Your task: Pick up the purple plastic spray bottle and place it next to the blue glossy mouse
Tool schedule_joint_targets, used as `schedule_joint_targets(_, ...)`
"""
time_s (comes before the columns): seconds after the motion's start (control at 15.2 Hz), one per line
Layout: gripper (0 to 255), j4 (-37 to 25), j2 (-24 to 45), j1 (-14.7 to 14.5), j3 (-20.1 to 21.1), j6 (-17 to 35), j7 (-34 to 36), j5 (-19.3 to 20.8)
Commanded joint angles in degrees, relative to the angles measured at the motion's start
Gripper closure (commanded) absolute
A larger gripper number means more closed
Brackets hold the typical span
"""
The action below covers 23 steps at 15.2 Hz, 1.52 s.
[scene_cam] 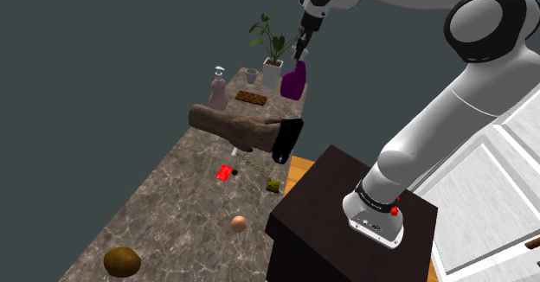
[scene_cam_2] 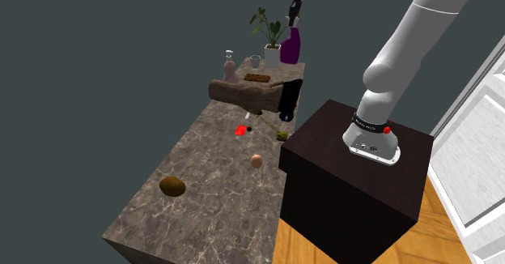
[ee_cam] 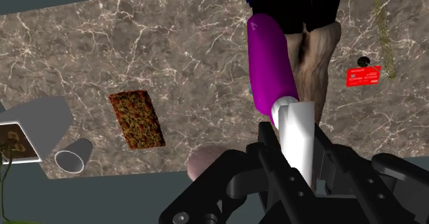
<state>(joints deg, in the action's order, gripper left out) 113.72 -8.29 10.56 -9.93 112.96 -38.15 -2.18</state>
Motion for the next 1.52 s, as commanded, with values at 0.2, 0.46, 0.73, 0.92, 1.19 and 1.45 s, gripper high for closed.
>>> schedule_joint_targets(0.2, 255, -4.91, 4.21, 2.67, -3.91, -1.14, -7.11, -1.35)
schedule_joint_targets(0.46, 255, -7.36, 6.96, 4.24, -5.77, -1.2, -10.89, -2.45)
schedule_joint_targets(0.73, 255, -4.63, 7.26, 4.24, -5.78, 1.82, -11.2, -2.65)
schedule_joint_targets(0.92, 255, -2.72, 7.63, 4.24, -5.79, 4.06, -11.46, -2.85)
schedule_joint_targets(1.19, 255, -0.36, 8.28, 4.25, -5.8, 7.03, -11.87, -3.21)
schedule_joint_targets(1.45, 255, 1.79, 9.13, 4.26, -5.81, 9.97, -12.35, -3.65)
